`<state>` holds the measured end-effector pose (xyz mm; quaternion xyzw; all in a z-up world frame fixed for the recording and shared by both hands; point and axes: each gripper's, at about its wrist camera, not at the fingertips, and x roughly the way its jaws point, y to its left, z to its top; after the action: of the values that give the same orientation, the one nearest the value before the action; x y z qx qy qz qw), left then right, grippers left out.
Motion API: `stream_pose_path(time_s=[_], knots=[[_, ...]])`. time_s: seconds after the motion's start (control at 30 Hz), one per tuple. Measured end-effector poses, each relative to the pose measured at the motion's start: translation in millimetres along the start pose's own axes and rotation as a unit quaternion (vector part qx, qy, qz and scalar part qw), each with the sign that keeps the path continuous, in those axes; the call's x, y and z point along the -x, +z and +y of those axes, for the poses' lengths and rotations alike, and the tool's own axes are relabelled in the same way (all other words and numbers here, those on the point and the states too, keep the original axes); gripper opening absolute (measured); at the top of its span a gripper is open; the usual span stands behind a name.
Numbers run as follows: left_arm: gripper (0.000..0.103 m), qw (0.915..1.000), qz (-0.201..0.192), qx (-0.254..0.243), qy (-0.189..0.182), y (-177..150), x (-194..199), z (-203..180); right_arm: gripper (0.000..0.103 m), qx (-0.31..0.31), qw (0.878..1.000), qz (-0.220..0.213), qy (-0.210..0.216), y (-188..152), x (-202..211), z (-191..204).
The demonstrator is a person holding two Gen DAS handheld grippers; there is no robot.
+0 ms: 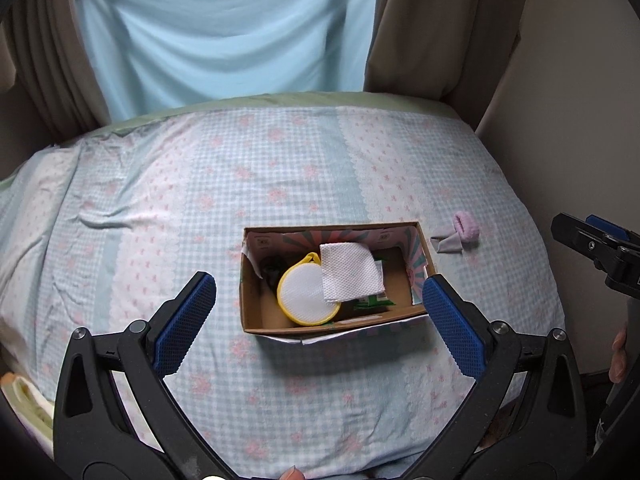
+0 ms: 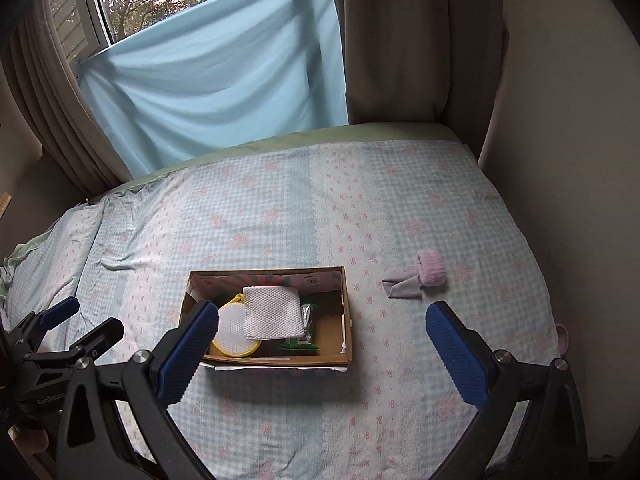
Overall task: Organize soft objects
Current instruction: 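Pull both tools back and move toward the grey cloth and pink hair tie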
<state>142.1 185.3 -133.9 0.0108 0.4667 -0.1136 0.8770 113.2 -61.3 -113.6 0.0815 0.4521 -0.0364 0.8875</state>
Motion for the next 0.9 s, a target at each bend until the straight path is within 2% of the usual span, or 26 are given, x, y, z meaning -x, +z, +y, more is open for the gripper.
stream_pose_path(time_s=[0.2, 0.43, 0.57, 0.67, 0.9], knots=[[0.103, 0.9994, -0.032, -0.013, -0.003, 9, 15, -47, 0.103, 0.024, 0.999, -0.021, -0.031, 2, 13, -48], [0.103, 0.9988, -0.048, 0.010, 0.001, 22, 1, -130, 0.103, 0.054, 0.998, -0.014, 0.009, 19, 0, -123], [0.103, 0.9985, -0.043, 0.031, -0.011, 21, -25, -179, 0.103, 0.070, 0.997, -0.006, 0.044, 35, -23, -166], [0.103, 0.9983, -0.034, 0.047, -0.006, 14, -54, -212, 0.103, 0.089, 0.994, 0.007, 0.068, 45, -48, -194], [0.103, 0.9984, -0.013, 0.055, -0.002, -6, -128, -272, 0.103, 0.104, 0.987, 0.051, 0.111, 57, -128, -239]])
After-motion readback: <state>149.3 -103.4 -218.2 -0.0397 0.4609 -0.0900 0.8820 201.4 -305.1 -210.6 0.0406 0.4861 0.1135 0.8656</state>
